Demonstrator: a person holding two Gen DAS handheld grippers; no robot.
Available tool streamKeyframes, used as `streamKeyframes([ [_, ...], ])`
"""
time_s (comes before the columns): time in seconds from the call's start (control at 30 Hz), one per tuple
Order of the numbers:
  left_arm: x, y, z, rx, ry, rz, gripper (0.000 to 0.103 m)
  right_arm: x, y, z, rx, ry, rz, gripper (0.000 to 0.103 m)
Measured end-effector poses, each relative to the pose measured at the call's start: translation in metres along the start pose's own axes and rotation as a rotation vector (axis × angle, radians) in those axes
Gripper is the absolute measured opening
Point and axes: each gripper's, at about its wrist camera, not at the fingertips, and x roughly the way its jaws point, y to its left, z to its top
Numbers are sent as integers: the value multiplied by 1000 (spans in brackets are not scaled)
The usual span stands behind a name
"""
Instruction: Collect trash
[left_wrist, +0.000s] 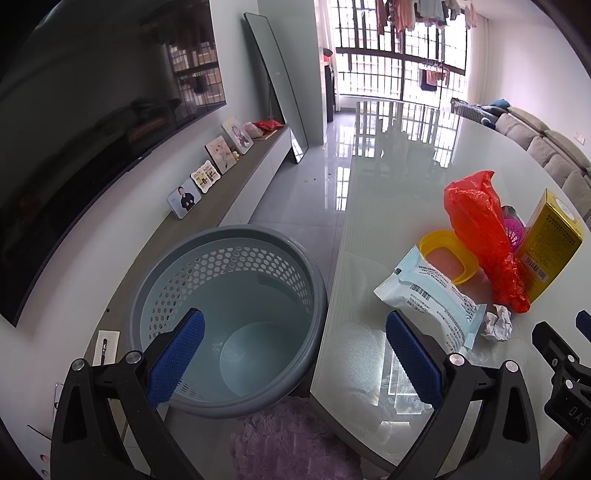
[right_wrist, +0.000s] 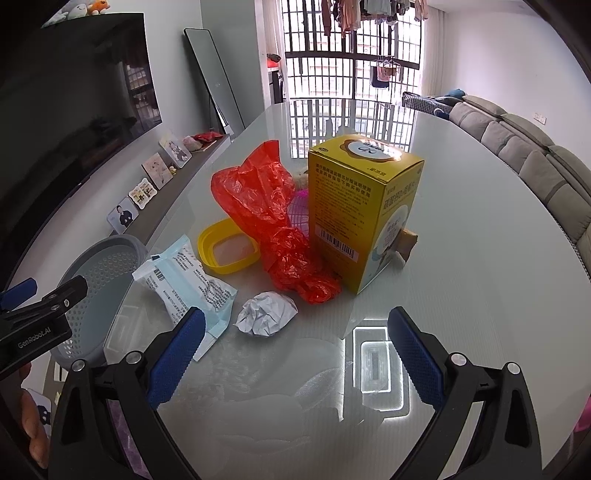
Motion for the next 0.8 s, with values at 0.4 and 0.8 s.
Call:
streamKeyframes([
  [0.4,-6,-2,1,8,-5,-2,97,-1,0,1,3,-2,5,95],
  [0.8,-6,-3,0,8,-5,0,97,-2,0,1,6,-3,11,95],
])
